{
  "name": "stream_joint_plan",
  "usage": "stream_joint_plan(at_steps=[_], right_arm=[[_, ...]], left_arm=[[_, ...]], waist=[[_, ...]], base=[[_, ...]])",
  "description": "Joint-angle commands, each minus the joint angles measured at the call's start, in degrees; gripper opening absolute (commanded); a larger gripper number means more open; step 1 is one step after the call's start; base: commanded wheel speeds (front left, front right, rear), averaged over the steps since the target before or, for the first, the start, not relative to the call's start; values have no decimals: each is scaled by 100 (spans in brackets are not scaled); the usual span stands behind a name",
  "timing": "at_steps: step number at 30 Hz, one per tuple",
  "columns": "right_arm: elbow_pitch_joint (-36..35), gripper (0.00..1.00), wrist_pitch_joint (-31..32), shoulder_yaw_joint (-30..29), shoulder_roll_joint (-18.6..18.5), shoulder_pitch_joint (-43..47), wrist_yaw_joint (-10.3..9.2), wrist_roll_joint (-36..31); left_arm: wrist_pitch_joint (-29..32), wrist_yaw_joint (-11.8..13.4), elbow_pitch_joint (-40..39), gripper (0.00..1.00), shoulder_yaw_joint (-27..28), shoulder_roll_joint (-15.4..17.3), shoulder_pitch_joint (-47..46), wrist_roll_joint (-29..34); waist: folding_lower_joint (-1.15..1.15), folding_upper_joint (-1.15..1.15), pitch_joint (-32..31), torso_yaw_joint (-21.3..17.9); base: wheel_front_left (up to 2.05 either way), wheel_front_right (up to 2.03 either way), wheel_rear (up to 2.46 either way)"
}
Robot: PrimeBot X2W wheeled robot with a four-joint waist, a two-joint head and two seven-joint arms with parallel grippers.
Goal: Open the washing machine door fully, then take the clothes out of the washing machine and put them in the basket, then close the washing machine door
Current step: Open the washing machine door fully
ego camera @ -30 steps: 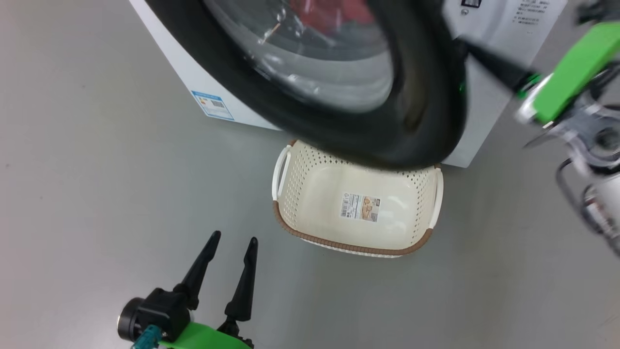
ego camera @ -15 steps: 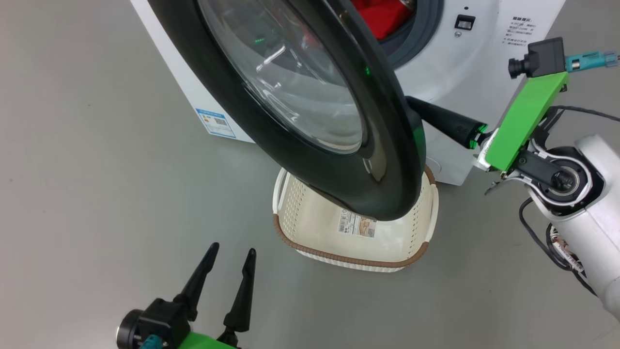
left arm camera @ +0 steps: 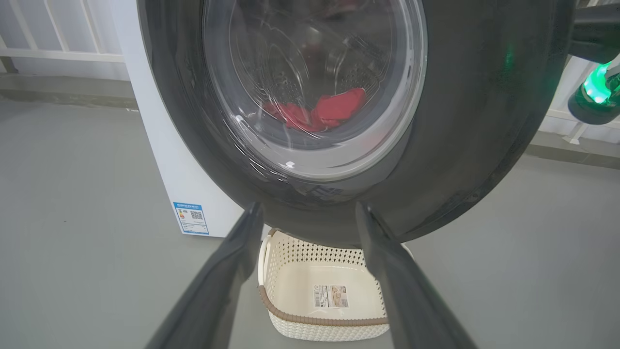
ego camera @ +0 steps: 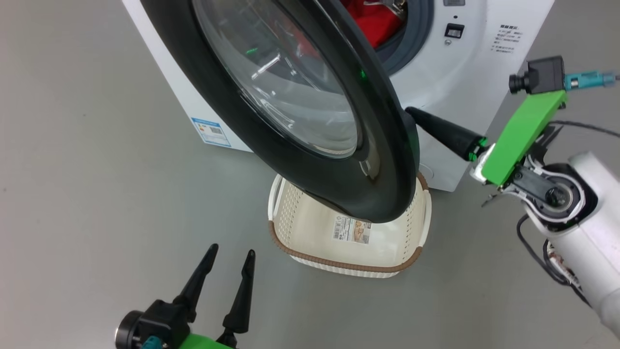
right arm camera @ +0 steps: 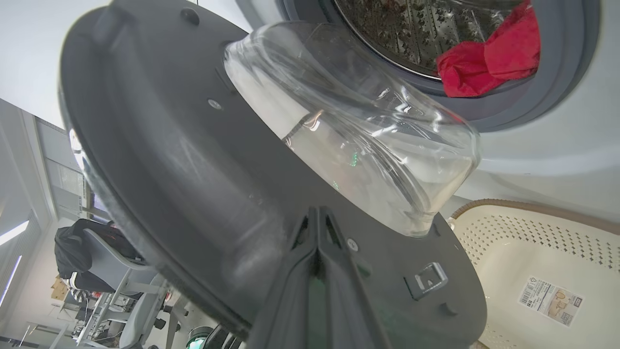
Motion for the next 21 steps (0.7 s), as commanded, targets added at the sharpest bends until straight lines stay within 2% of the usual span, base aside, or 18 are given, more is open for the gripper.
stream_joint_plan(at_steps=[1,3,4,5,6,21], right_arm=[[-122,37,-113,-26,16,187,62,-71],[-102,44,-214,-11,-10,304,62,-114],[-89,56,-288,-10,-24,372,62,-139],[-80,86,-356,-9,-31,449,62,-148],[-73,100,-419,-9,-40,535,62,-147],[44,100,-1416,-16,-162,2063,62,-95]], left_arm=[[-70,20,-130,100,217,62,53,93],[-70,6,-120,100,258,62,70,123],[-70,-3,-114,100,282,62,80,134],[-70,-11,-106,100,309,62,90,145],[-70,-23,-95,100,336,62,97,158],[-70,-220,-65,100,855,62,333,415]], waist=[[0,0,-46,-37],[0,0,-100,-89],[0,0,-130,-116],[0,0,-161,-145],[0,0,-193,-176],[0,0,-565,-807]], base=[[0,0,0],[0,0,0],[0,0,0],[0,0,0],[0,0,0],[0,0,0]])
